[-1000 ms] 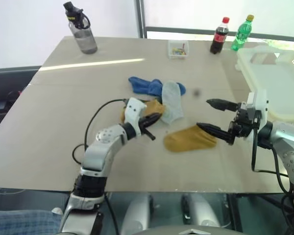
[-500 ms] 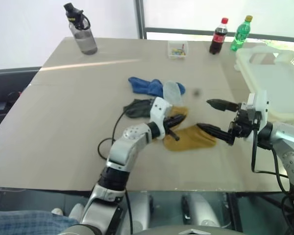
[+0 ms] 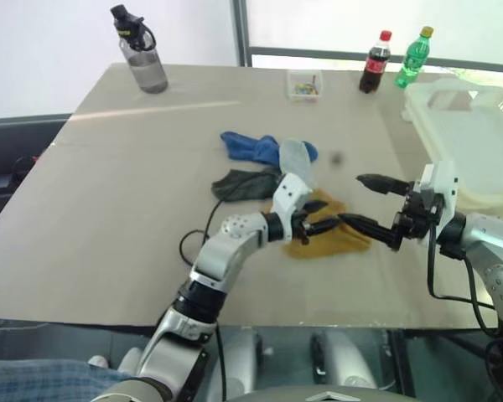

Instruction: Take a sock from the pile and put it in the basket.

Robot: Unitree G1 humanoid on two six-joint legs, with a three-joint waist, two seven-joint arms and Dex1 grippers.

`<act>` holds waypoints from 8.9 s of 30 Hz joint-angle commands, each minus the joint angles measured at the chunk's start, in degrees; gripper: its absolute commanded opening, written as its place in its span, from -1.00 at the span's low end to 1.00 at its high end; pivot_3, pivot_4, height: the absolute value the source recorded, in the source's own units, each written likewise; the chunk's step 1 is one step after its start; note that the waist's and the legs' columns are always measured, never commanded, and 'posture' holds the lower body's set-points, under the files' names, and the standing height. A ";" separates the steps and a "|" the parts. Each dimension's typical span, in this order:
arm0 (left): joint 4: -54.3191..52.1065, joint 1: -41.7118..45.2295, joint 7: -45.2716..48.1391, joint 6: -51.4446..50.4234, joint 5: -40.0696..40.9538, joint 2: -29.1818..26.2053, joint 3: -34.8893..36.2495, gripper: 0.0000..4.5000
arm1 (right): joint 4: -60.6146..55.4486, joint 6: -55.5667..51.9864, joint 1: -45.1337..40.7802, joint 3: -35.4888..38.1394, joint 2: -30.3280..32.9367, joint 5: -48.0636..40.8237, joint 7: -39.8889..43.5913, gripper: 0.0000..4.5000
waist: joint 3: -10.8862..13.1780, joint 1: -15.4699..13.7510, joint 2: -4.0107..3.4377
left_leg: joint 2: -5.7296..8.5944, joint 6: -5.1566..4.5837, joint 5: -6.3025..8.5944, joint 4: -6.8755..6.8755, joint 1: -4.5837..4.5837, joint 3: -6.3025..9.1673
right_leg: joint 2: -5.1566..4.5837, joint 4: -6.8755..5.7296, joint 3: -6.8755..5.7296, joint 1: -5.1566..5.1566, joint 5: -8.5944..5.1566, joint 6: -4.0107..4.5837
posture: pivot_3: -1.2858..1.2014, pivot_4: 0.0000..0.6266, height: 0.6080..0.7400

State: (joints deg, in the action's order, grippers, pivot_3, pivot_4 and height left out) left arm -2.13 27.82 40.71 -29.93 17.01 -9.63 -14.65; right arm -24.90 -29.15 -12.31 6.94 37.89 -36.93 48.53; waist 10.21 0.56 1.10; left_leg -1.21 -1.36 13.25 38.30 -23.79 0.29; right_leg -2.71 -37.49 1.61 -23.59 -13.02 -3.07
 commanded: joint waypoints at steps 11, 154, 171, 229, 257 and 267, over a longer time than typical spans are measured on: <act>-23.30 -16.53 -11.13 -15.68 8.16 -7.98 16.21 0.06 | 10.14 -12.85 -10.04 -8.32 0.38 8.65 -7.31 1.00 | 0.01 0.14 -0.01 | -0.03 0.00 0.00 -0.01 0.02 0.00 | 0.00 -0.01 0.01 -0.02 -0.01 0.01 | 0.03 -0.52 1.00; -33.08 -27.25 -19.83 -21.42 22.52 -11.74 9.72 -1.00 | -10.48 -16.34 -1.66 -5.67 0.93 1.10 -8.57 0.11 | 0.03 0.10 0.01 | -0.06 0.00 0.01 -0.55 -0.08 0.01 | -0.01 0.71 -0.07 -0.06 -0.28 0.02 | 0.03 -0.52 1.00; -32.40 -26.80 -21.47 -18.25 20.09 -10.22 10.48 -1.00 | 2.10 -19.34 3.07 -15.59 -4.69 10.54 -14.56 0.11 | -0.06 0.09 0.08 | -0.05 0.01 0.01 -0.55 0.04 0.04 | -0.06 0.68 0.00 -0.02 -0.16 0.18 | 0.03 -0.52 1.00; 5.27 -1.46 -29.91 -58.22 63.54 9.39 38.41 0.96 | -1.29 -22.34 2.85 -15.90 -11.42 12.29 -19.41 0.13 | -1.28 0.20 0.24 | -0.01 0.01 0.00 -0.48 0.04 0.15 | -0.02 0.65 -0.13 0.04 -0.16 0.20 | 0.03 -0.52 1.00; 17.39 2.05 -21.64 -50.33 54.58 10.37 29.03 1.00 | -16.02 -42.34 4.23 11.28 0.00 -6.97 -19.65 0.98 | -1.13 -0.32 0.27 | 0.17 0.00 0.01 -0.78 -0.07 0.15 | -0.18 0.91 -0.16 0.01 -0.15 0.25 | 0.03 -0.52 1.00; 19.96 2.90 -16.29 -51.16 51.08 10.49 26.90 1.00 | -13.34 -46.47 -0.89 8.17 -14.65 -8.72 -33.37 0.98 | -1.12 -0.11 0.23 | 0.16 0.00 0.00 -0.87 -0.06 0.19 | -0.18 0.97 -0.16 0.01 -0.15 0.24 | 0.03 -0.52 1.00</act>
State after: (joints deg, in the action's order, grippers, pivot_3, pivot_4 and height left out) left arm 17.43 30.28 22.87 -80.54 68.10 0.32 13.11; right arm -38.32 -75.23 -12.55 14.97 23.55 -45.71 17.57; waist 9.09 0.44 1.33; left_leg -1.04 -1.35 13.25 37.43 -23.86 0.49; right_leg -2.89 -36.53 1.45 -23.59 -13.17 -2.83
